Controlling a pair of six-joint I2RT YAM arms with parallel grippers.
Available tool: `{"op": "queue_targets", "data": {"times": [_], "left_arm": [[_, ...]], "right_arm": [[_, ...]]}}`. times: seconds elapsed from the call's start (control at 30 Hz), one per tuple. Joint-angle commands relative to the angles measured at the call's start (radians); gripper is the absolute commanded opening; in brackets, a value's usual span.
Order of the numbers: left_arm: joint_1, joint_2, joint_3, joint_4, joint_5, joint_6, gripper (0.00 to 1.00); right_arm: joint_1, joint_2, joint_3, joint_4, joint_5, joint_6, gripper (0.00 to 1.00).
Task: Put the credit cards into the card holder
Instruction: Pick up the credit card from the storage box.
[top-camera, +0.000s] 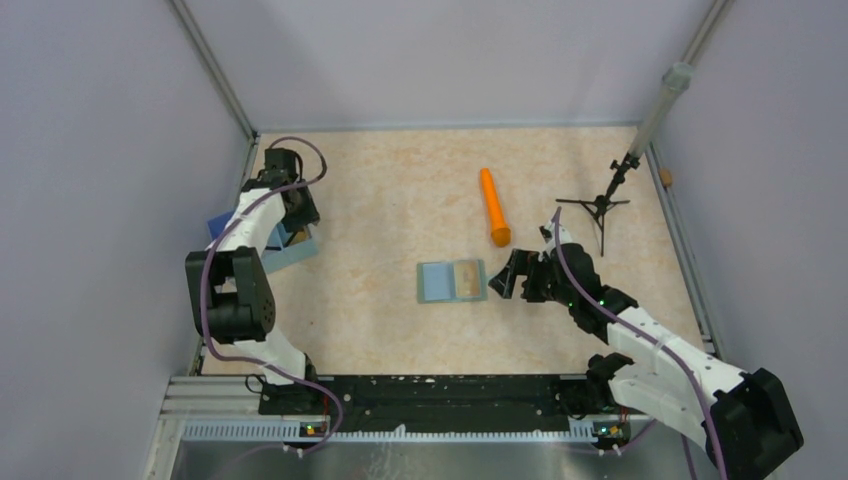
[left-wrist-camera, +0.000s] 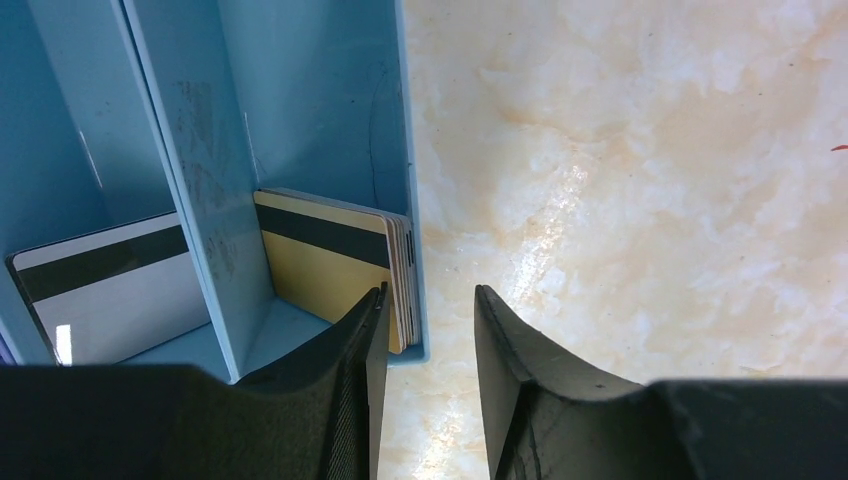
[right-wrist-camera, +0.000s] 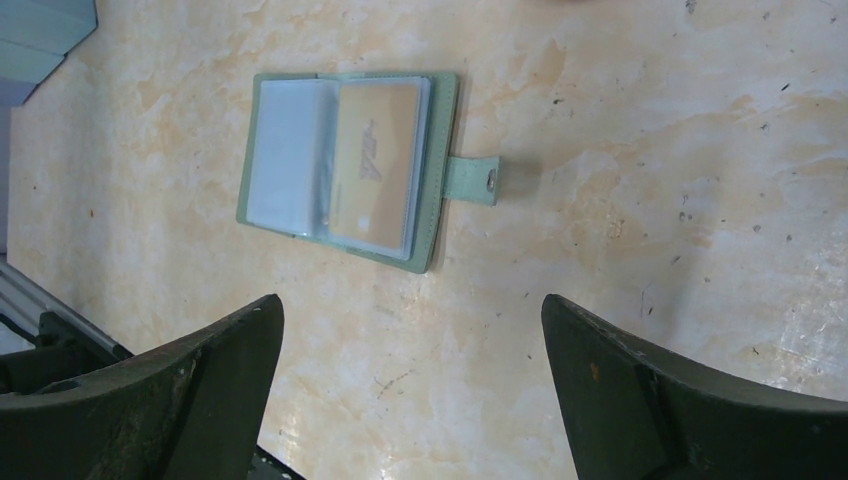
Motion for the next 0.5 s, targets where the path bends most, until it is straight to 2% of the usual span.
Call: {"op": "queue_targets", "data": {"times": [0.0,0.07,0.23,0.47], "left_arm": [[-0.002,-0.05,-0.017,0.036,0.022,0.014,0.4],[-0.002,-0.038,-0.012,0.024,-0.001,0.015,0.41],[0.016,-0.013,-0.009,0.0,-0.079,-0.009,0.51],[0.026,0.059,0.009,-0.02,-0.07,-0.016,0.53]], "right_arm": [[-0.008,0.005,0.001,0.028,-0.008,0.008,0.97],[-0.009,0.011,0.002,0.031,-0.011,0.01,0.97],[-0.008,0.022,0.003,0.034,-0.03,0.006,0.97],[-0.009,0.023,0.003,0.036,-0.032,0.004,0.97]]}}
